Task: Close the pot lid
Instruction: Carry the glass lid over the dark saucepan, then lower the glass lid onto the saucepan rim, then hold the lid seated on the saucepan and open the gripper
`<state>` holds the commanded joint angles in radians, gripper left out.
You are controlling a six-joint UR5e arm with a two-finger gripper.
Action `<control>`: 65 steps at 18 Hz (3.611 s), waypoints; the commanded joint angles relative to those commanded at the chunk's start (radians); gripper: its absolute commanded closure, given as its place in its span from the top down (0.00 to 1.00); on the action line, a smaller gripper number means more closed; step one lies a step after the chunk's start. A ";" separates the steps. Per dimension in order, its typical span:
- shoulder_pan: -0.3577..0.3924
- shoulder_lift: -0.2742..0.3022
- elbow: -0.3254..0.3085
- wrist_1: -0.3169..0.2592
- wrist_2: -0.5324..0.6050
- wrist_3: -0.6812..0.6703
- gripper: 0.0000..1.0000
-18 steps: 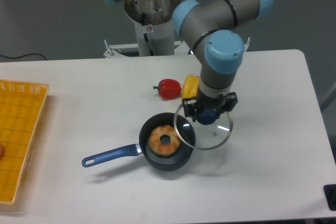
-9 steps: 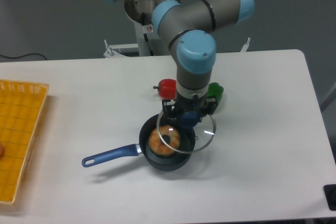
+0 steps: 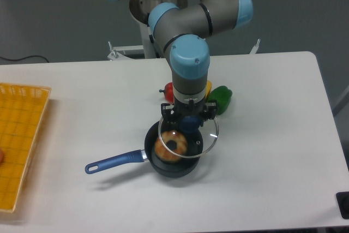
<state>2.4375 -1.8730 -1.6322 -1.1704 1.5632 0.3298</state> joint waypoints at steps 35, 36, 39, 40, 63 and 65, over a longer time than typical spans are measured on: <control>-0.069 -0.058 -0.002 0.075 0.003 -0.101 0.57; -0.069 -0.058 -0.002 0.075 0.003 -0.101 0.57; -0.069 -0.058 -0.008 0.077 0.003 -0.101 0.57; -0.071 -0.058 -0.008 0.077 0.003 -0.100 0.57; -0.077 -0.064 -0.012 0.089 0.003 -0.106 0.57; -0.077 -0.064 -0.012 0.090 0.003 -0.106 0.58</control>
<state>2.3608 -1.9374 -1.6444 -1.0799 1.5662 0.2240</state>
